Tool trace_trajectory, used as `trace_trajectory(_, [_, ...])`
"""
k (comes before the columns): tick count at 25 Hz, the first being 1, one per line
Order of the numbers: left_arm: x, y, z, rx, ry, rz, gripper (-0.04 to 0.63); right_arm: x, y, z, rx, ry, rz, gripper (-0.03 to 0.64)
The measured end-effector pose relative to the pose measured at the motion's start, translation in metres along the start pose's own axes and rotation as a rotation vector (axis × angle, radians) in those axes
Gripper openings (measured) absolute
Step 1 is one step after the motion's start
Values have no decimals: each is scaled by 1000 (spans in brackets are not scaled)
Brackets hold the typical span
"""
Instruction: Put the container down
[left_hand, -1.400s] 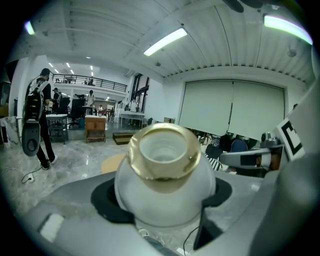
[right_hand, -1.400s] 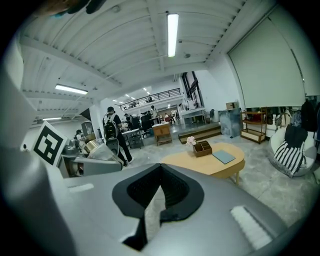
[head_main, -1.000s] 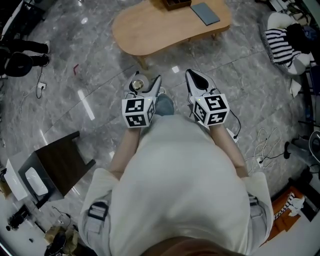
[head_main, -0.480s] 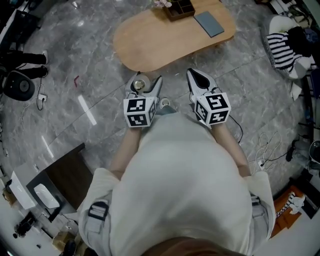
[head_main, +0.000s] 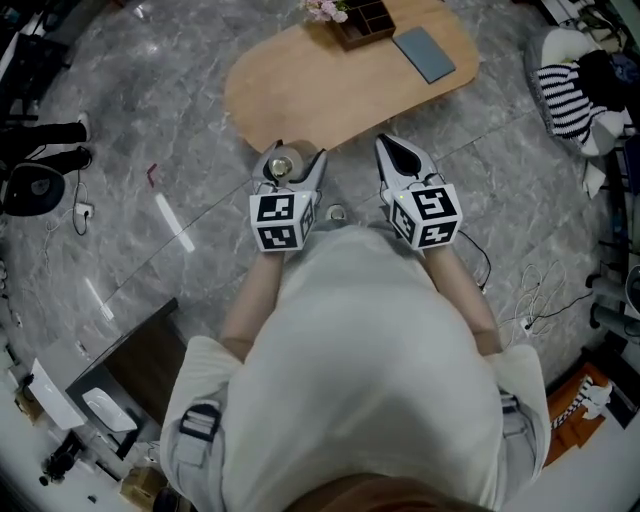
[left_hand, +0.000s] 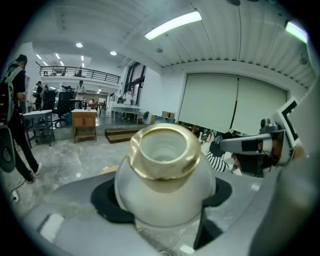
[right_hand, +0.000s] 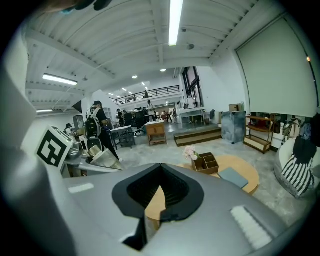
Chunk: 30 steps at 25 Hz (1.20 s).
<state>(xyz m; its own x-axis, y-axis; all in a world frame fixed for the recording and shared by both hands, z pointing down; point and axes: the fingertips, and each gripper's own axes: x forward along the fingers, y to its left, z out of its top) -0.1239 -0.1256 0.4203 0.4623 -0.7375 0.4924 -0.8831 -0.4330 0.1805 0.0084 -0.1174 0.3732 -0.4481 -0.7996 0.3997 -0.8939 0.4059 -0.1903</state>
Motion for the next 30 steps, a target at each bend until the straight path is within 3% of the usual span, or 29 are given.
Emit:
trace_trajectory(13, [71,27,-27,-60,61,49,353,42,-39,-20,44,90,11,2])
trace_trajectory(18, [118,38,-38,-82,77,83,353,69,-64,-30,0,125,40,2])
trace_trajectory(30, [237,58,-83,-90,161,149,353,139,-130,-71,20,227,98,2])
